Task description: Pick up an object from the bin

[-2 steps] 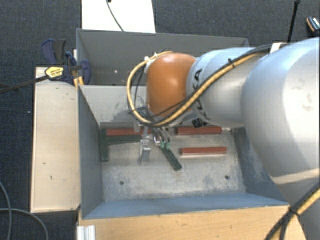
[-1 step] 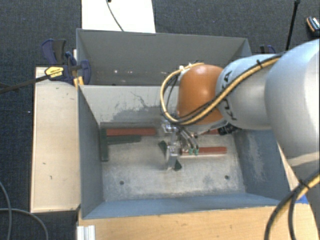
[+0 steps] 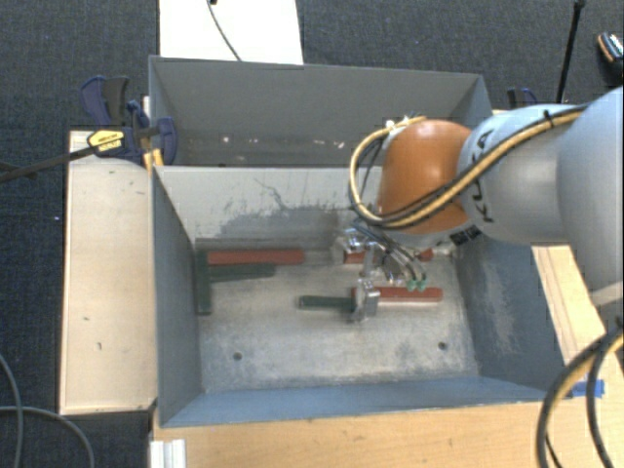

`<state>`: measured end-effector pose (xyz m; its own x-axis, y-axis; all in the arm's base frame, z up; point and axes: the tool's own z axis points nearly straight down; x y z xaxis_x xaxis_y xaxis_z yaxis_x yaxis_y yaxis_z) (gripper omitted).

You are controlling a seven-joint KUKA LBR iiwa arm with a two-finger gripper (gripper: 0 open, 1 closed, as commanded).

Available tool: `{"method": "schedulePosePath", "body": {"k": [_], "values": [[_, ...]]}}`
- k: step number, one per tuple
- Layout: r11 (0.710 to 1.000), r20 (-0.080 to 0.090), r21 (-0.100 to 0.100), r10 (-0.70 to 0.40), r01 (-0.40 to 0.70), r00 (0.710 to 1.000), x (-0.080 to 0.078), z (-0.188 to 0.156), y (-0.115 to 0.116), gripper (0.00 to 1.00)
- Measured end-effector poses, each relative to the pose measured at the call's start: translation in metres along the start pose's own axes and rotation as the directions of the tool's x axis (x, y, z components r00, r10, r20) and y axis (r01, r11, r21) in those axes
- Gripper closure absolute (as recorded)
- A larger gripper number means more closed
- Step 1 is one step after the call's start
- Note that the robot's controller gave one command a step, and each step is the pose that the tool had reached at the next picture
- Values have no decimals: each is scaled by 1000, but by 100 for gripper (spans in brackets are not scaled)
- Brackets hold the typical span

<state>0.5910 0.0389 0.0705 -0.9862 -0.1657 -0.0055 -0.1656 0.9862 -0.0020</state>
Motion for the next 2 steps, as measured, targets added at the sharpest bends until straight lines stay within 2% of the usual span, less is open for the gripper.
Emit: {"method": "schedulePosePath", "body": {"k": [1,2], "values": [[1000,0,-3,4,-4,1000,0,0,2,100],[996,6,-2,88,-88,996,14,-149,-6,100]]}}
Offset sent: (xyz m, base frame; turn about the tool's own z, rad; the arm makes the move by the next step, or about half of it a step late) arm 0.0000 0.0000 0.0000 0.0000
